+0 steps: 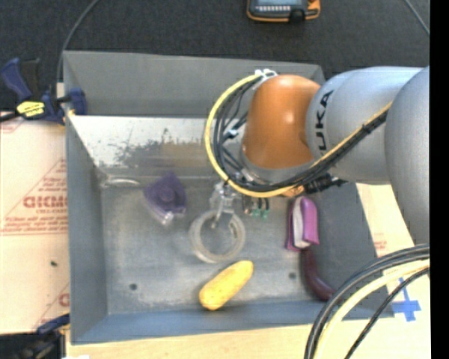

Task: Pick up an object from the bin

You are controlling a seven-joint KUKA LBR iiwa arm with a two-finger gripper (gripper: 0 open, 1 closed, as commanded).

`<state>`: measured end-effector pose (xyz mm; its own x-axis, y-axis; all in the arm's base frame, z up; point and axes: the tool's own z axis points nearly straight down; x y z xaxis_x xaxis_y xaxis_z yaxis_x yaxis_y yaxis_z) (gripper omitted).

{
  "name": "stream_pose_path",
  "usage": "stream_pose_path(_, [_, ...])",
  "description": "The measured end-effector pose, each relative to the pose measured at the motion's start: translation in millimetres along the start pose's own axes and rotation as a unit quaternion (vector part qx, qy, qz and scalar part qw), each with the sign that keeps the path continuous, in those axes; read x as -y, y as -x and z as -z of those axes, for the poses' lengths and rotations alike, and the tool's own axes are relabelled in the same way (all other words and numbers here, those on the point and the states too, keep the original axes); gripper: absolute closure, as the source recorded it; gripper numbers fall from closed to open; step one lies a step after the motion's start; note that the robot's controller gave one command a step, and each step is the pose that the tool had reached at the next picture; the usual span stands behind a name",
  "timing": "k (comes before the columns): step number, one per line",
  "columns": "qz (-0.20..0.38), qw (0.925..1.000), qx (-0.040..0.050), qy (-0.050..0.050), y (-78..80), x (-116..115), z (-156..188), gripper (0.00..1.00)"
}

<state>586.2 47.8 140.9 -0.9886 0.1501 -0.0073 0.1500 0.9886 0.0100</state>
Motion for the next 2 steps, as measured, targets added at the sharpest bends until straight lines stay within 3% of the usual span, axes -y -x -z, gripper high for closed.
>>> stream_pose_path(1, [0.000,1.0000,-0.0028,0.000,-1.1,0,26,1.00])
stream_pose_path(2, [-0.001,1.0000,0.0012,0.000,0.9,0,44,1.00])
